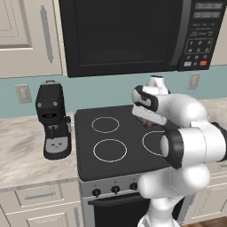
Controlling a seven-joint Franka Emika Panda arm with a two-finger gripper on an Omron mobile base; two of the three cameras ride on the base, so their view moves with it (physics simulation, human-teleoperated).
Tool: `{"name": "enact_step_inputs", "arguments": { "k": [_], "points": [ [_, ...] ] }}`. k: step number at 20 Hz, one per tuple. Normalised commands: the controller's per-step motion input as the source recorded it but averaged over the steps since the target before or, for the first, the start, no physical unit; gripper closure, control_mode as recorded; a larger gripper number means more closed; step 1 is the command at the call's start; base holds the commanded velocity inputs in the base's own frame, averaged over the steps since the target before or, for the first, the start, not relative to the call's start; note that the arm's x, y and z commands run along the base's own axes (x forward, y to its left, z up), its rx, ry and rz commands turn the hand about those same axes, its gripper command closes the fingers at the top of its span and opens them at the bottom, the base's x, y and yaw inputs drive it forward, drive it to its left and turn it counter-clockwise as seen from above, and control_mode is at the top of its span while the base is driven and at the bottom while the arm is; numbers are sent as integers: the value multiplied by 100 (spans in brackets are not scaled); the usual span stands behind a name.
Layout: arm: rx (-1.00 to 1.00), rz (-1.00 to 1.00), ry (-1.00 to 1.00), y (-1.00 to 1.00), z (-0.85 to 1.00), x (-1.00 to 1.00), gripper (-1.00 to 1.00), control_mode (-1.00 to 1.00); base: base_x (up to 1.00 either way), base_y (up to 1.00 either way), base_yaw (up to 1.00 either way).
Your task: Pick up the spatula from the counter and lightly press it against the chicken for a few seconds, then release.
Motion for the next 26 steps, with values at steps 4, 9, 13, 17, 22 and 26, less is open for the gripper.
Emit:
{"name": "enact_step_inputs", "arguments": {
  "k": [4, 9, 13, 17, 22, 26],
  "points": [
    [0, 0, 3, 0, -4, 23, 100, -100, 0, 0, 0],
    [0, 0, 3, 0, -6, 21, 100, -100, 0, 0, 0],
    [0, 0, 3, 0, -6, 24, 100, -100, 0, 0, 0],
    [0, -1, 3, 0, -7, 23, 100, -100, 0, 0, 0],
    [0, 0, 2, 0, -7, 19, 100, -100, 0, 0, 0],
    [1, 0, 2, 0, -14, 15, 100, -100, 0, 0, 0]
  ]
}}
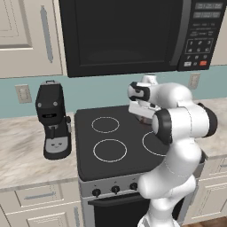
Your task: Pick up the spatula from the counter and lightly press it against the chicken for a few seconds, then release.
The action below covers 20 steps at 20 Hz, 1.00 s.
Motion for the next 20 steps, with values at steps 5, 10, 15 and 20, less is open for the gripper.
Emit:
{"name": "enact_step_inputs", "arguments": {
  "k": [5, 10, 15, 20],
  "points": [
    [1, 0, 1, 0, -14, 11, 100, -100, 0, 0, 0],
    [1, 0, 0, 0, -10, 11, 100, -100, 0, 0, 0],
    [1, 0, 0, 0, -8, 12, 100, -100, 0, 0, 0],
    [1, 0, 0, -1, -5, 12, 100, -100, 0, 0, 0]
  ]
}}
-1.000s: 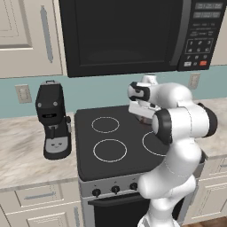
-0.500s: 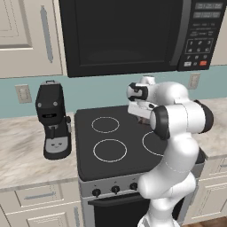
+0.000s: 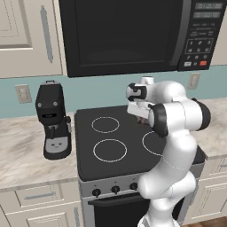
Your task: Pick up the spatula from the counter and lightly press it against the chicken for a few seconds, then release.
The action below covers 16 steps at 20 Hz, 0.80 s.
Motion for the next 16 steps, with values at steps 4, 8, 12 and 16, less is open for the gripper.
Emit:
{"name": "enact_step_inputs", "arguments": {
  "k": [4, 8, 12, 16],
  "points": [
    [0, 0, 0, -4, -2, 15, 100, -100, 0, 0, 0],
    [1, 0, 0, -8, 0, 19, 100, -100, 0, 0, 0],
    [2, 0, 0, -12, -2, 17, 100, -100, 0, 0, 0],
    [2, 0, 1, -12, -8, 17, 100, -100, 0, 0, 0]
  ]
}}
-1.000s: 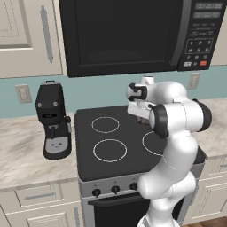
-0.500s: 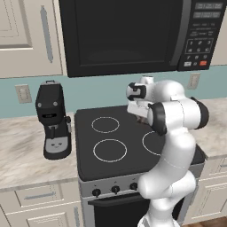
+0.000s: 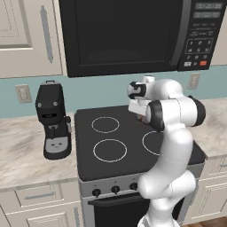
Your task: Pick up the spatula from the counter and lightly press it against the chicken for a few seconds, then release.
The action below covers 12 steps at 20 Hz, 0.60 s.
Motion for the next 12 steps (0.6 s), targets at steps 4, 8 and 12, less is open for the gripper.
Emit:
{"name": "enact_step_inputs", "arguments": {
  "k": [4, 8, 12],
  "points": [
    [3, 0, 2, -8, -12, 18, 100, -100, 0, 0, 0],
    [2, 0, 2, -7, -11, 18, 100, -100, 0, 0, 0],
    [2, 0, 1, -8, -6, 20, 100, -100, 0, 0, 0]
  ]
}}
